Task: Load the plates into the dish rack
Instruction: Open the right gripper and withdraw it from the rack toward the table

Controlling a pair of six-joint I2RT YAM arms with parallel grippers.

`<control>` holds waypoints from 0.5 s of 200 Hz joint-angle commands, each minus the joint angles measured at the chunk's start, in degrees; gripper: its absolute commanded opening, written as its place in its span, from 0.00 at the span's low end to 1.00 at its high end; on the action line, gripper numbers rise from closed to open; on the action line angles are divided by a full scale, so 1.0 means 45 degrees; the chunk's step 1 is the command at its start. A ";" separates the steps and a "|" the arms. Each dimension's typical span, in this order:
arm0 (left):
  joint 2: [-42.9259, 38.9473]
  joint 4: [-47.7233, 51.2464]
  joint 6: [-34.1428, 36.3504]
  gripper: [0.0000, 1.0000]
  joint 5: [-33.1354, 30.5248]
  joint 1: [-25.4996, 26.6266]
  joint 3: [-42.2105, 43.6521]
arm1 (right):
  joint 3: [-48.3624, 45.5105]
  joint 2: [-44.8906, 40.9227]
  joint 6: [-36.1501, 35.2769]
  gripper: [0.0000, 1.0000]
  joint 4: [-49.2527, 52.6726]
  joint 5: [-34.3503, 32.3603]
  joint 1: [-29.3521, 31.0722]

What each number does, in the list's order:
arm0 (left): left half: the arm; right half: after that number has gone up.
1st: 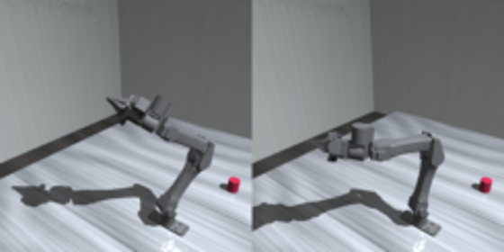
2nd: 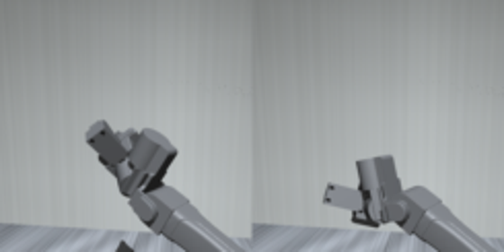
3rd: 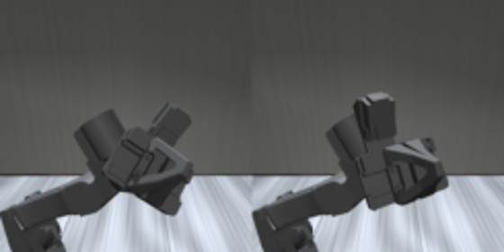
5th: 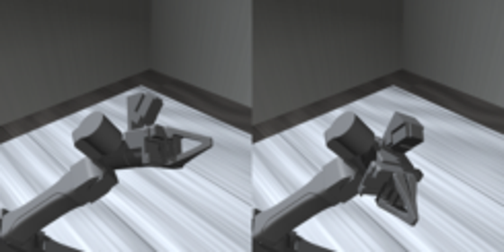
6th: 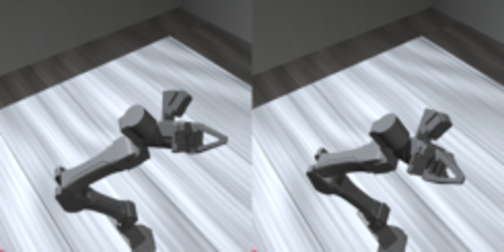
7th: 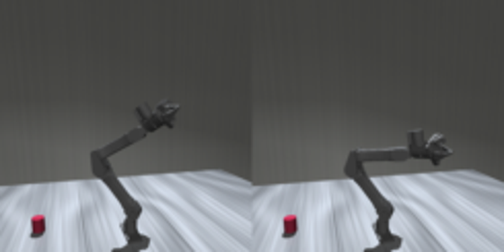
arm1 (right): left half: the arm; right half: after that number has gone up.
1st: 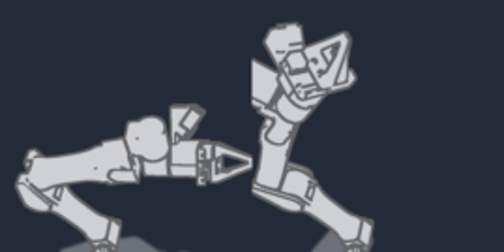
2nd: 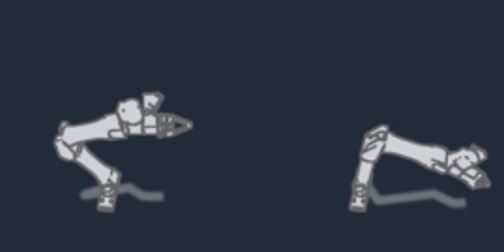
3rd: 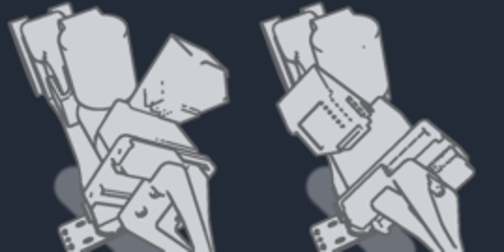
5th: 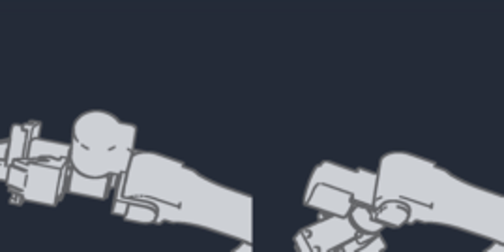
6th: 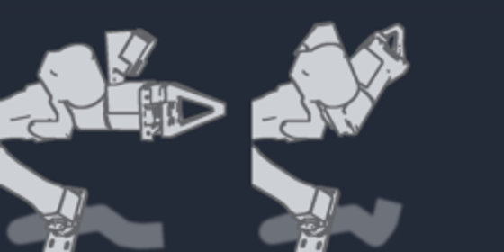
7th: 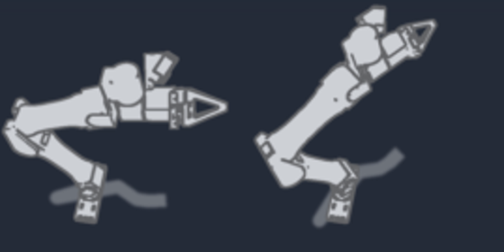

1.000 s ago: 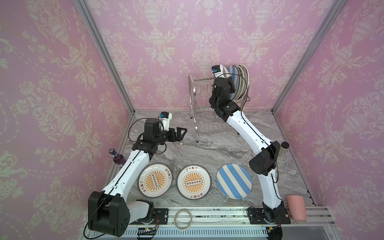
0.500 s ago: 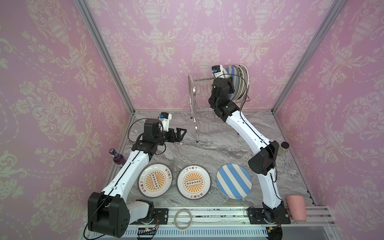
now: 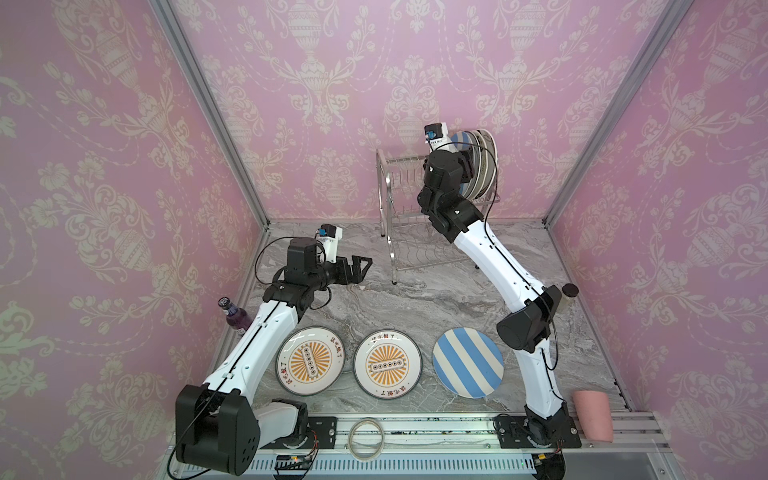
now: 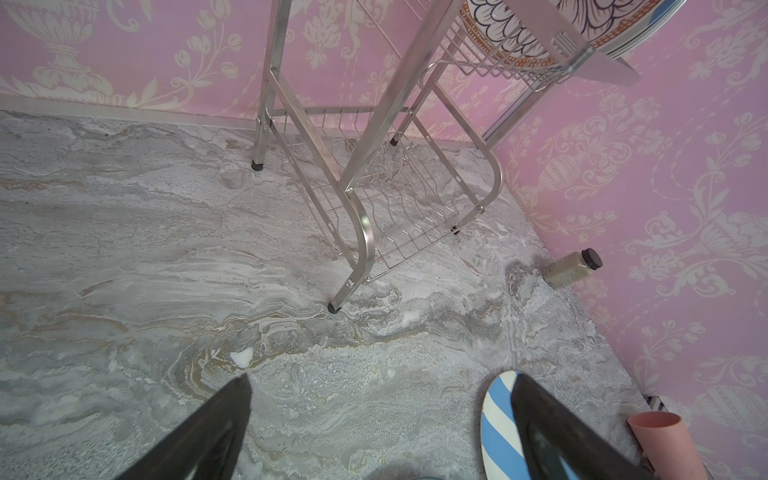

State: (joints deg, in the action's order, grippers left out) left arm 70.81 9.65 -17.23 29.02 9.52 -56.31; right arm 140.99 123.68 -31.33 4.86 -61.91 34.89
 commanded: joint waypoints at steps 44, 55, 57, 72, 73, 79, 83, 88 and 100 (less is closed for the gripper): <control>0.0314 0.0853 0.0604 0.99 -0.1033 -0.0083 -0.0318 | -0.2550 -0.4601 0.4735 0.79 0.5470 0.3015 0.0427; 0.0342 0.0706 0.0459 0.99 -0.1008 -0.0058 -0.0279 | -0.3806 -0.5910 0.5272 0.79 0.5869 0.3308 0.0426; 0.0330 0.0653 0.0424 0.99 -0.1001 -0.0063 -0.0274 | -0.4049 -0.6172 0.5378 0.79 0.5896 0.3372 0.0429; 0.0207 0.0206 0.0191 0.99 -0.0989 0.0041 -0.0138 | -0.6885 -0.8452 0.5931 0.80 0.5563 0.3675 0.0356; 0.0195 0.0183 0.0184 0.99 -0.0994 0.0047 -0.0140 | -0.7067 -0.8593 0.5958 0.80 0.5512 0.3658 0.0344; 0.0193 0.0053 0.0126 0.99 -0.0974 0.0132 -0.0113 | -0.8163 -0.9543 0.6166 0.81 0.5444 0.3603 0.0229; 0.0227 0.0010 0.0092 0.99 -0.0959 0.0179 -0.0104 | -0.8790 -1.0136 0.6355 0.81 0.5562 0.3576 0.0159; 0.0282 0.0002 0.0092 0.99 -0.0942 0.0237 -0.0125 | -0.9556 -1.0853 0.6695 0.81 0.5938 0.3640 0.0015; 0.0477 0.0109 0.0174 0.99 -0.0940 0.0510 -0.0204 | -1.0977 -1.2505 0.7977 0.80 0.7181 0.4009 -0.0328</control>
State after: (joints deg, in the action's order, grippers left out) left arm 72.12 10.83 -16.25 25.54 10.02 -56.42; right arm 102.10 79.15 -7.09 28.08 -46.74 35.97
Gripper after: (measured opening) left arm 0.994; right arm 0.807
